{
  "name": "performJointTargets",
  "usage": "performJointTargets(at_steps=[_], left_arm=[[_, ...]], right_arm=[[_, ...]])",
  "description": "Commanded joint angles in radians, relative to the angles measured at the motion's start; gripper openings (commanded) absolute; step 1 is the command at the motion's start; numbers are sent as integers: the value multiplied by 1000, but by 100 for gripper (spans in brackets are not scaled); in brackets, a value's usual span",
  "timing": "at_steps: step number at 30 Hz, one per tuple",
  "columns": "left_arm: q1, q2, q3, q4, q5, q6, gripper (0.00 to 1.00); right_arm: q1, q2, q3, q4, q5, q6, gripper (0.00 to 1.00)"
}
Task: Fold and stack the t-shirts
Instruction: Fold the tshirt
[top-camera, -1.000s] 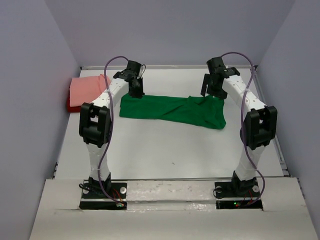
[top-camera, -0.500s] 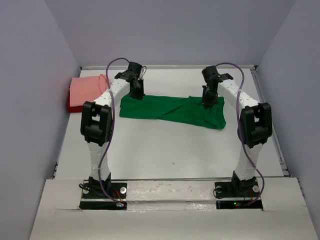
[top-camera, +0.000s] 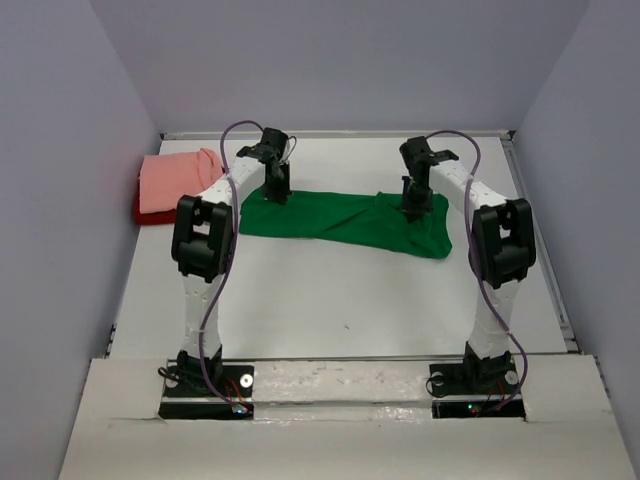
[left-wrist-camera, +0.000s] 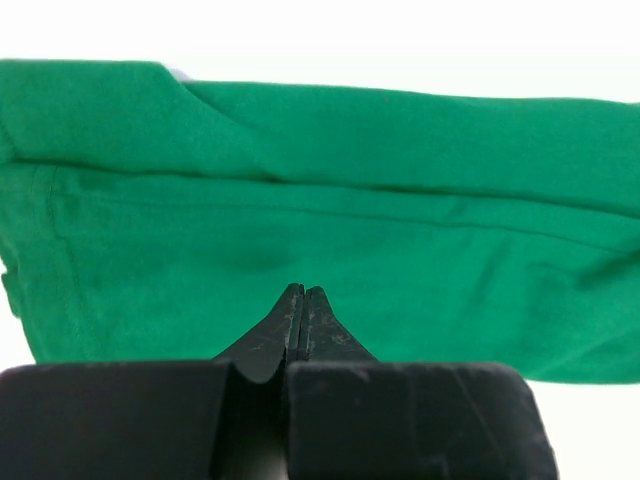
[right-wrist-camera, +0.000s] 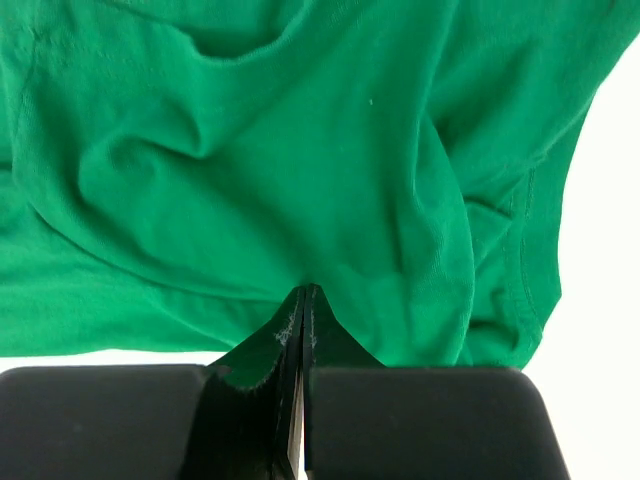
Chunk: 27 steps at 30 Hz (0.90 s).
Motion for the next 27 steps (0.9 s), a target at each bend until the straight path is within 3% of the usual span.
performJointTargets(at_steps=[1, 8, 15, 27], left_arm=[[18, 20, 76, -19, -7, 17, 0], [40, 105, 172, -75, -29, 20, 0], [49, 136, 177, -89, -20, 4, 0], [51, 165, 62, -95, 62, -49, 0]], right_arm=[[9, 22, 65, 19, 30, 3, 0], [9, 59, 45, 4, 42, 50, 0], [9, 91, 19, 8, 47, 53, 0], [9, 150, 60, -10, 23, 37, 0]])
